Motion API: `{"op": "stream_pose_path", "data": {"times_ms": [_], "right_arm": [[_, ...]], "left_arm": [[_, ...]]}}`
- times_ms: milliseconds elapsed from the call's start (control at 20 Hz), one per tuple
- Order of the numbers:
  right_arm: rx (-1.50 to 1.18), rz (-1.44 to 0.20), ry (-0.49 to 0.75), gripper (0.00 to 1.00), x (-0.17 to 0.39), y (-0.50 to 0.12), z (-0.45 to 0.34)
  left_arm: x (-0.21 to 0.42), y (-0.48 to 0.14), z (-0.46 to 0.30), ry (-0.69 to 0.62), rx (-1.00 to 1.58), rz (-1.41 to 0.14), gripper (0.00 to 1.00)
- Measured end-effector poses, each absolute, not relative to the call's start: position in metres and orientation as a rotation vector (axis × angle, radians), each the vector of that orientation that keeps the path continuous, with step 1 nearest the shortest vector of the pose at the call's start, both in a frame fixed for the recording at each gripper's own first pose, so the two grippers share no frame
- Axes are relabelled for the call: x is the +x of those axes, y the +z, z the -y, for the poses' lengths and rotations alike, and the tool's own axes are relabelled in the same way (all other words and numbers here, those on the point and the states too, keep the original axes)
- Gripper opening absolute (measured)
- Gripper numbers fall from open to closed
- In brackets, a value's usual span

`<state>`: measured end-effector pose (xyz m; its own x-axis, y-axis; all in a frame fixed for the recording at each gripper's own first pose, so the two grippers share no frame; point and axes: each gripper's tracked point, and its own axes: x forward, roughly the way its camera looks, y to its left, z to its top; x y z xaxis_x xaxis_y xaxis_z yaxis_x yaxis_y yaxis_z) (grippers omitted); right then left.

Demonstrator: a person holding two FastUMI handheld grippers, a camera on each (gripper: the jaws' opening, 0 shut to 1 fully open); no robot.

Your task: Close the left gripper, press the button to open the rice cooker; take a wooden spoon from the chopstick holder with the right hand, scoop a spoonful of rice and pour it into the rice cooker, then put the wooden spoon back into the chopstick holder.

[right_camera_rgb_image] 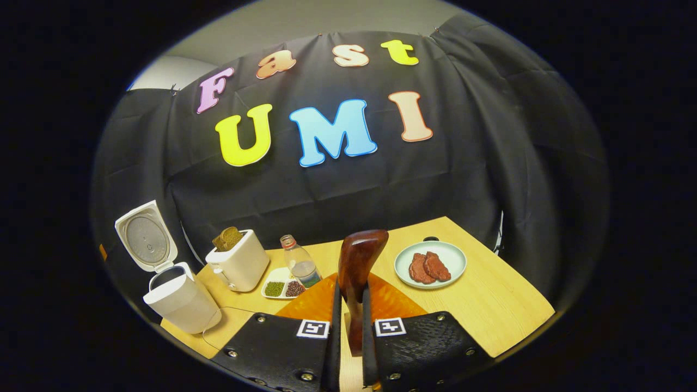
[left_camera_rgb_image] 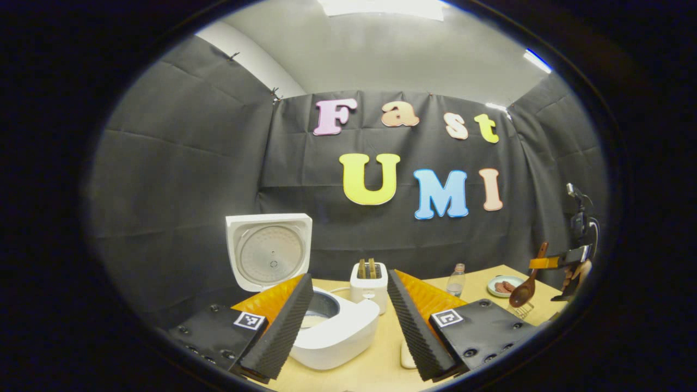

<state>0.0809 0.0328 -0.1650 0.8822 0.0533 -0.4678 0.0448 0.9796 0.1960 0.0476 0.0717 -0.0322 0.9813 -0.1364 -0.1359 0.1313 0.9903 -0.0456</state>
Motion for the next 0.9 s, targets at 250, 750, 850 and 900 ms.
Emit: {"op": "stream_pose_path", "data": {"times_ms": [250,750,850,900], "right_arm": [[0.239,-0.481,-0.052,0.17,0.076,-0.173,-0.006],[0.292,-0.628,-0.055,0.17,0.063,-0.231,-0.007],[0.313,-0.656,-0.058,0.17,0.063,-0.241,-0.005],[0.326,-0.668,-0.060,0.17,0.061,-0.244,-0.002]], "left_arm": [[0.046,-0.036,-0.072,-0.121,-0.037,-0.154,0.96],[0.052,-0.037,-0.054,-0.139,-0.019,-0.159,0.95],[0.055,-0.035,-0.051,-0.141,-0.021,-0.156,0.95],[0.057,-0.033,-0.051,-0.139,-0.020,-0.153,0.96]]}}
